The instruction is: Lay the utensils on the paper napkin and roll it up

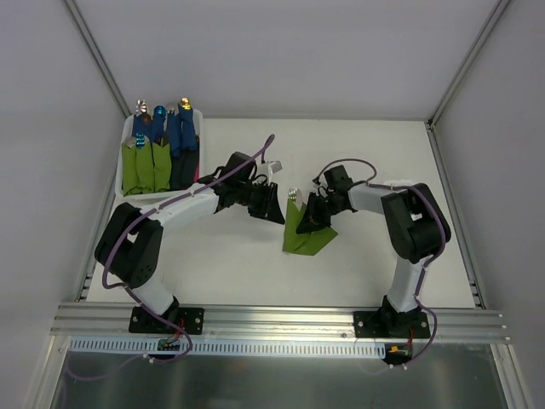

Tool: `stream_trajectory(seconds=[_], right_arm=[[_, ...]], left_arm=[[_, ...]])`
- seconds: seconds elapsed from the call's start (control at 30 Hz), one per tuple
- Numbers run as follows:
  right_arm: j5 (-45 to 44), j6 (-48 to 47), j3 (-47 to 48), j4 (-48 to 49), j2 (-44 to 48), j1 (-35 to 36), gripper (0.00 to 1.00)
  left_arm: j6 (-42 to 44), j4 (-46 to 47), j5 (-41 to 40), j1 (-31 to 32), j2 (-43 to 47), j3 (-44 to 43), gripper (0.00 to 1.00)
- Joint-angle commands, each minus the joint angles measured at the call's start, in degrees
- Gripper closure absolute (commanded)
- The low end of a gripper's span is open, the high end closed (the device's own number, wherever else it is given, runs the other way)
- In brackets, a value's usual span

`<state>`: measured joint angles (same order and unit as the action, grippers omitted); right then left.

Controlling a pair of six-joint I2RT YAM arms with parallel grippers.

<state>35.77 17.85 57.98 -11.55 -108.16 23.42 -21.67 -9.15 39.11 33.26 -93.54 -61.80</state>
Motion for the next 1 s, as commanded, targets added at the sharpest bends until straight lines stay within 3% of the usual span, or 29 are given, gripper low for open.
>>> stream_trajectory(seconds=[0.0, 0.2, 0.43, 0.97], right_arm=[[-7.1, -7.5, 2.8, -5.3, -3.3, 1.5, 0.91], [-7.6, -10.2, 3.3, -6.6, -3.5, 1.7, 0.94], [-7.2, -12.6, 2.2, -6.5, -2.7, 1.8, 0.94], [-6.7, -14.4, 2.1, -6.3, -2.3, 1.8, 0.97]], left_arm=[[-2.0, 3.3, -4.4, -0.9, -1.2, -1.7, 0.83], [-8.1, 3.7, -9.3, -0.9, -9.5, -6.9, 0.84], [-10.8, 4.0, -6.9, 0.1, -19.5, -13.1, 0.86], [-16.6, 10.7, -4.0, 1.3, -27.4, -14.8, 0.88]])
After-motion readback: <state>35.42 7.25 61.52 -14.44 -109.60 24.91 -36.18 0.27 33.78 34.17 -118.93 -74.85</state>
